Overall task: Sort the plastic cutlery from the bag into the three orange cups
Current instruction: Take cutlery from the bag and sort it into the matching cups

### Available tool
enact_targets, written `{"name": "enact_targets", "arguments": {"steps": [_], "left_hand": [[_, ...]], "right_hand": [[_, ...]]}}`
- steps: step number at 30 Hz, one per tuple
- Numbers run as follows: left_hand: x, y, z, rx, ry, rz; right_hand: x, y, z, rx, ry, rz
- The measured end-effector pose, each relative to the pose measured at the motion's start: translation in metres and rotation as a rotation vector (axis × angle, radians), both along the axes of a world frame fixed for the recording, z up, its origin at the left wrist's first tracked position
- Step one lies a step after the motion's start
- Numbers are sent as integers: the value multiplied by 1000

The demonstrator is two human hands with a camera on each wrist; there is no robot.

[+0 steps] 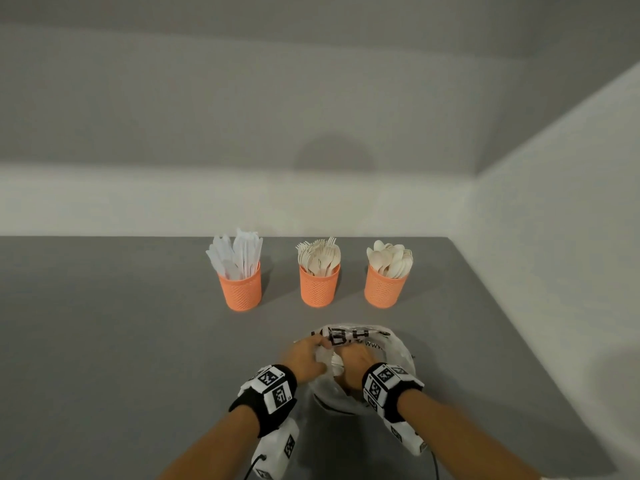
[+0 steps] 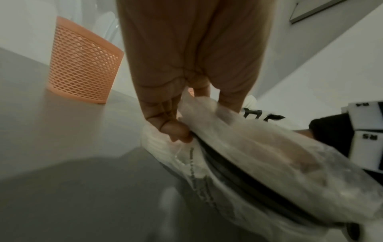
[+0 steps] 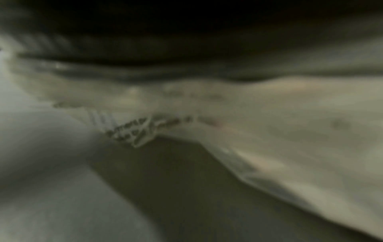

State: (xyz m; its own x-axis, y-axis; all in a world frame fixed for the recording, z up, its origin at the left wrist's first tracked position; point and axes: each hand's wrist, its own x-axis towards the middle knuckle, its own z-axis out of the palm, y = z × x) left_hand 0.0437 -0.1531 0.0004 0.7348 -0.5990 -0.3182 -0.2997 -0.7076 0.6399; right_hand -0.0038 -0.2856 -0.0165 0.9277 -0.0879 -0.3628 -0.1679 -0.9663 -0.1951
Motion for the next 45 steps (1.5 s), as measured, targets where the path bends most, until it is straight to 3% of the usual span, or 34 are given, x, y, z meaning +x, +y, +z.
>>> {"name": "enact_targets", "arguments": {"steps": [4,7,9,14,17,20,22,27,33,38,42,45], "left_hand": [[7,2,3,17,-156,153],[15,3,19,216,-452,207],[16,-2,21,326,-562,177],[32,1,22,344,-330,56],[47,15,30,126,-120,-55],[52,24,36,-133,23,22],[51,25,36,-212,-24,97],[45,14,32,-241,-298,149],[41,11,27,-125,-386,0],[37,3,23,-72,-395,44],[32,-6,24,-33,-413,84],[30,-5,27,-37,-390,104]], "right_hand": [[-4,-10,5,75,-8,-31],[-7,-17,9,208,-35,-108],[-6,-22,14,250,-82,-88],[-13,-31,27,201,-192,-17],[-21,-39,19,124,-90,-101],[-26,-39,19,245,-88,-99],[-23,-34,22,224,-49,-17],[-21,-30,31,146,-185,113],[-20,-32,31,378,-329,-129],[-12,-23,32,410,-500,-217],[6,-16,49,941,-624,-477],[20,-20,75,1036,-682,-548]]}}
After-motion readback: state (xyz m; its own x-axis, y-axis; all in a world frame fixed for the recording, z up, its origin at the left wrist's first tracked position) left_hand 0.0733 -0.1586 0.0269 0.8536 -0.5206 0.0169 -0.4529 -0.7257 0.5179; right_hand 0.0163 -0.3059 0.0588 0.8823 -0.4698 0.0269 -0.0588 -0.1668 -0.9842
